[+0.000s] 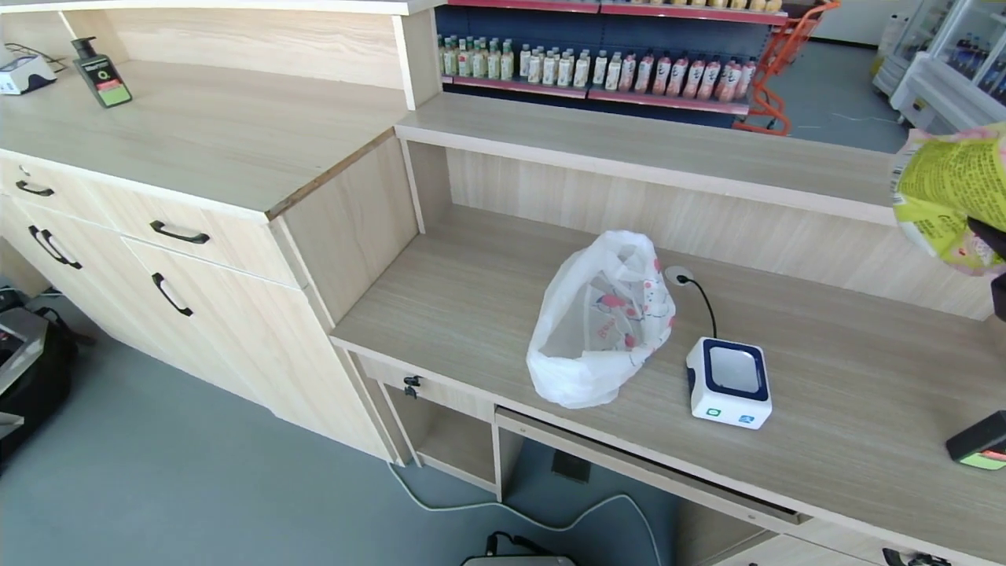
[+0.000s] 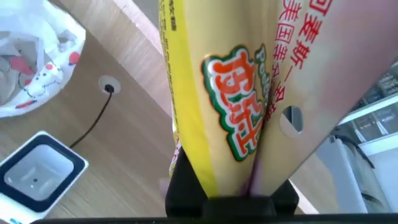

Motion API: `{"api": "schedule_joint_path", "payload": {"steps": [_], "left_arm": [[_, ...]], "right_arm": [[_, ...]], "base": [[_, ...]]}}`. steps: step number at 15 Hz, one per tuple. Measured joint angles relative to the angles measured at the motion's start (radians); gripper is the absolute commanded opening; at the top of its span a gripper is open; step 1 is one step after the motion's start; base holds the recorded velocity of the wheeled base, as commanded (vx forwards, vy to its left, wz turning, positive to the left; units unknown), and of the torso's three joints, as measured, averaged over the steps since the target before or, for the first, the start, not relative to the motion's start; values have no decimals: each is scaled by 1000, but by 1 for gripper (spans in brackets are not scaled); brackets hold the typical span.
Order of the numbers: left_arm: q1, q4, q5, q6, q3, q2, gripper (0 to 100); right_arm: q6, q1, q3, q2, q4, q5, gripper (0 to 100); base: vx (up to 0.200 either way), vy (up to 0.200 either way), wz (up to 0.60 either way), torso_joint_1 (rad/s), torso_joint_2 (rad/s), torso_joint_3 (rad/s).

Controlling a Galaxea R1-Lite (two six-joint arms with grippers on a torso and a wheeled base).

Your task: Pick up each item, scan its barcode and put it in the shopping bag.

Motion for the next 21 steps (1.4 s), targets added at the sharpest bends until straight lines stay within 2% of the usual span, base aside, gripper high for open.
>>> {"api": "schedule_joint_path", "payload": {"steps": [3,4,5,7,9,11,21], "left_arm": [[0,0,0,0,0,0,100],[0,0,0,0,0,0,100],[0,0,0,0,0,0,100],[0,0,0,0,0,0,100],[-2,1,0,0,0,0,100],[0,0,0,0,0,0,100],[0,0,0,0,0,0,100]], "right_arm": [[94,263,-79,41,66,-420,0],[148,334,-101,76,77,-521,0],[216,377,-116,119,86,-551,0],[395,416,-133,217,92,-538,0],[587,429,-144,311,92,-461,0],[711,440,-160,400,83,-390,0],[803,456,-156,627,11,-376,0]], "base": [[0,0,600,2,-1,5],[0,0,600,7,2,2],[0,0,0,0,0,0],[0,0,0,0,0,0],[0,0,0,0,0,0],[0,0,0,0,0,0],[0,0,0,0,0,0]]}}
